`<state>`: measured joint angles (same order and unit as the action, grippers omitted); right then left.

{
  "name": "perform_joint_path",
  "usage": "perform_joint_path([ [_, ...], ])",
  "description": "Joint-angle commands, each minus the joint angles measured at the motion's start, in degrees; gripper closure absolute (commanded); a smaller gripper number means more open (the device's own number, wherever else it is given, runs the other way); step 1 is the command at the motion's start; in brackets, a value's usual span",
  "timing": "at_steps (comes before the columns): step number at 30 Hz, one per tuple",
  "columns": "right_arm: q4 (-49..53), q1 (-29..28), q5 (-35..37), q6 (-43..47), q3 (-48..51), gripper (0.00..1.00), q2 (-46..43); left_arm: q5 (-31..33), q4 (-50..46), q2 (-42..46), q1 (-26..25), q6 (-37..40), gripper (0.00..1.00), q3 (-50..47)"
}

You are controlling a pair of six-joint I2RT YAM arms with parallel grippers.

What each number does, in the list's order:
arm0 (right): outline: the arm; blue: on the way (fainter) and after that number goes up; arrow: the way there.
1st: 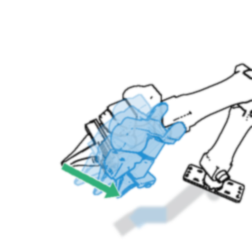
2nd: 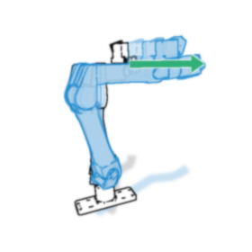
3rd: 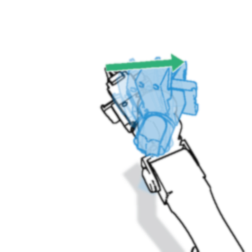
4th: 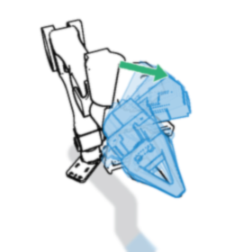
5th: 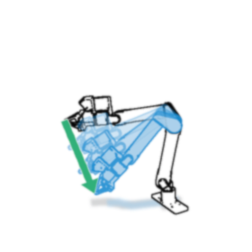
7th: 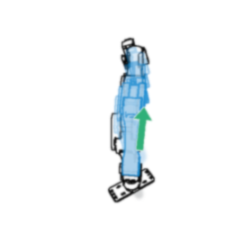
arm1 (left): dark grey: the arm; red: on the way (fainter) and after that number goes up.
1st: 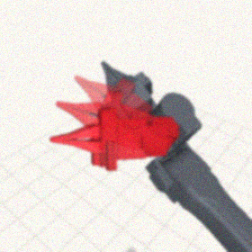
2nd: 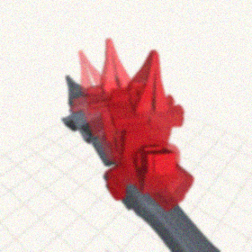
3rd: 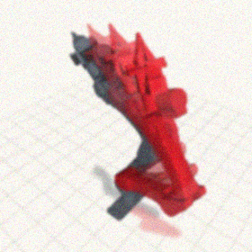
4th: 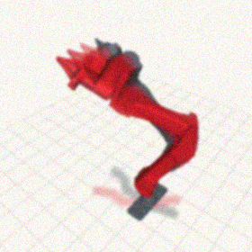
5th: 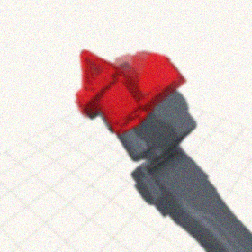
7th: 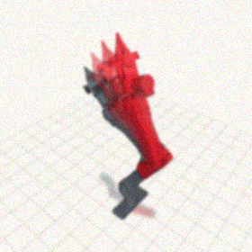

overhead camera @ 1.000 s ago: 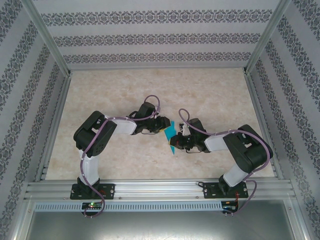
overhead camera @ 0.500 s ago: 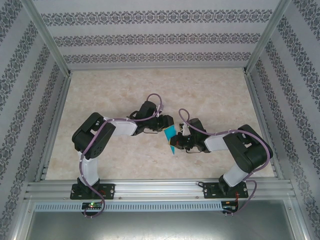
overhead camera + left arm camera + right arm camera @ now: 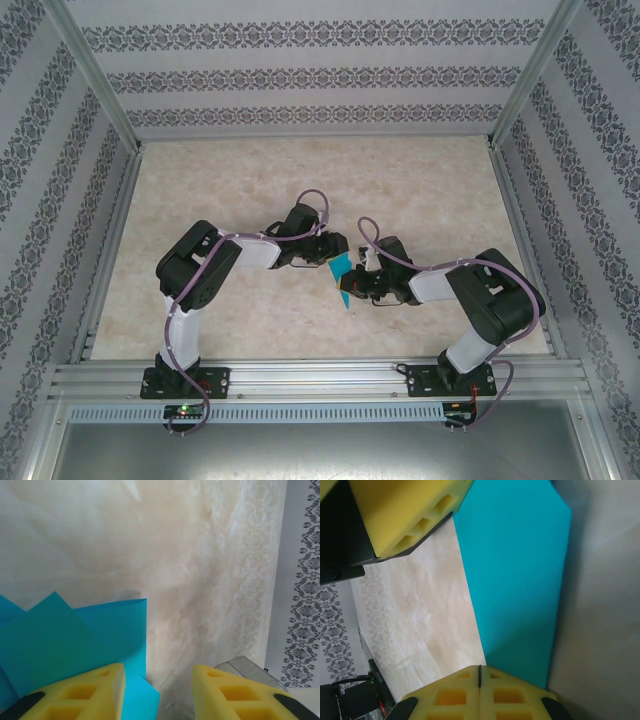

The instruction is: Fold a paper plane with a square sheet of paper (pick it up from the middle)

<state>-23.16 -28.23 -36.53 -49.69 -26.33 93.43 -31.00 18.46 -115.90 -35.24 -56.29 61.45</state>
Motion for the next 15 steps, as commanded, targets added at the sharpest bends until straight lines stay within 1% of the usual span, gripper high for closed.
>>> perform_joint_path([
  [1, 9.15, 0.25, 4.89, 1.39, 2.59, 0.98, 2.22, 6.52, -6.76, -1.13, 1.79, 2.91, 0.59, 0.31],
  [3, 9.25, 0.17, 4.77, 1.39, 2.68, 1.0, 2.2, 6.92, -7.73, -0.57, 2.48, 3.69, 0.59, 0.27],
  [8, 9.3, 0.2, 4.56, 1.36, 2.87, 1.0, 1.95, 7.02, -9.82, -0.11, 4.54, 5.82, 0.6, 1.54],
  [15, 9.37, 0.19, 4.37, 1.42, 3.02, 1.0, 1.76, 5.35, -6.44, -0.2, 7.42, 6.76, 0.6, 0.19],
])
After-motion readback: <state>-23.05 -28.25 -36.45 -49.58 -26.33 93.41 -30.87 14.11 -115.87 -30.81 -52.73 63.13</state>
